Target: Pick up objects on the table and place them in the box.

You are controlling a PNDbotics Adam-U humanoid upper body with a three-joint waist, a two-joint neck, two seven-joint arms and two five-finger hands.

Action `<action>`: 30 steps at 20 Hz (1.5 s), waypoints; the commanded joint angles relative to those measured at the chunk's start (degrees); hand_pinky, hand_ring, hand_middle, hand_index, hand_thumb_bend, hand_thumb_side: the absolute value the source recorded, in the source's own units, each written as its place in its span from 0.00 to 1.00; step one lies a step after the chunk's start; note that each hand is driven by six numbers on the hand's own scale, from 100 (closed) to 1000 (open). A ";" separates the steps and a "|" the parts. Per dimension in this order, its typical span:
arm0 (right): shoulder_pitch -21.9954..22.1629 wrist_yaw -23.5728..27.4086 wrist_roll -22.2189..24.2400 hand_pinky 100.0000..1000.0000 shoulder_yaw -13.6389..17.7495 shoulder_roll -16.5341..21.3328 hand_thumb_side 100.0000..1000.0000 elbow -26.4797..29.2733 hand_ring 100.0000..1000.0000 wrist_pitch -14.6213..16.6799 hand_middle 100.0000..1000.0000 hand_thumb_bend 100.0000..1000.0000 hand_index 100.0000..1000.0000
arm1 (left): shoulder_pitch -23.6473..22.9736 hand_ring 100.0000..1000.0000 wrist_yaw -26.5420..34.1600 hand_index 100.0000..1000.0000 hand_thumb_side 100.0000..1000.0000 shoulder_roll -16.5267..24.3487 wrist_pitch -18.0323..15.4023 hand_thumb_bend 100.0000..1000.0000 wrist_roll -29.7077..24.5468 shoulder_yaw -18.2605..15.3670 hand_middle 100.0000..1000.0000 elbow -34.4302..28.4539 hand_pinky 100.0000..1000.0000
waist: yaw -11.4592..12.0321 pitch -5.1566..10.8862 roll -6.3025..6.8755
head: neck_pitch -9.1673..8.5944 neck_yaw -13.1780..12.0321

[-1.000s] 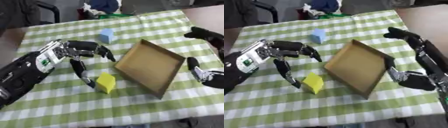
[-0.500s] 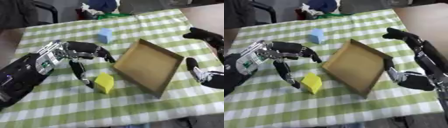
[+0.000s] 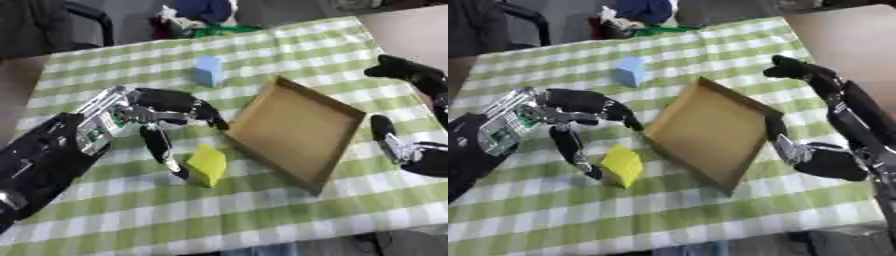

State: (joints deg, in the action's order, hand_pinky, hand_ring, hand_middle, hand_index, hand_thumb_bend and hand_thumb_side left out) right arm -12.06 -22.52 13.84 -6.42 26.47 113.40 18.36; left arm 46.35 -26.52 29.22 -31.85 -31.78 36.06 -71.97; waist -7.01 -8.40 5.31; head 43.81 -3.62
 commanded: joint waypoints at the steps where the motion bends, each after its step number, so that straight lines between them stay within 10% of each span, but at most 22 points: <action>1: -0.60 -0.02 0.11 0.90 0.03 0.89 0.43 1.19 0.85 0.05 0.80 0.00 1.00 | 0.64 0.74 -0.56 0.90 0.18 0.42 -20.12 0.59 -20.19 -1.10 0.72 0.12 0.77 | -0.02 0.71 -0.27 | 0.30 0.04; 10: -0.75 0.03 0.14 0.90 -0.04 1.01 0.43 1.19 0.86 0.16 0.80 0.00 1.00 | 0.37 0.68 -0.74 0.83 0.13 -0.84 -20.12 0.48 -20.19 -1.75 0.66 1.99 0.73 | -0.28 0.72 -0.34 | 0.30 0.05; 17: -0.66 -0.06 0.08 0.90 0.03 0.98 0.43 1.19 0.86 0.07 0.80 0.00 1.00 | 0.76 0.59 -0.05 0.72 0.01 -1.33 -20.12 0.16 -20.19 -4.24 0.55 2.47 0.67 | -0.21 0.68 -0.38 | 0.30 0.07; 30: -1.24 0.32 -0.19 0.89 0.26 1.00 0.41 1.19 0.86 0.19 0.81 0.00 1.00 | 5.79 0.59 -3.26 0.69 0.00 -5.10 -20.12 0.17 -19.23 -11.21 0.53 2.81 0.69 | -0.23 0.71 -0.92 | 0.30 0.10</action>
State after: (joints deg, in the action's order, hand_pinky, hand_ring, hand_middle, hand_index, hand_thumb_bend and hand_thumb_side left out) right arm -12.61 -22.49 13.79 -6.69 26.47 113.40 18.40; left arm 50.72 -29.00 24.25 -32.08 -31.55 26.43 -68.60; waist -7.20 -8.44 4.71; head 43.82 -3.44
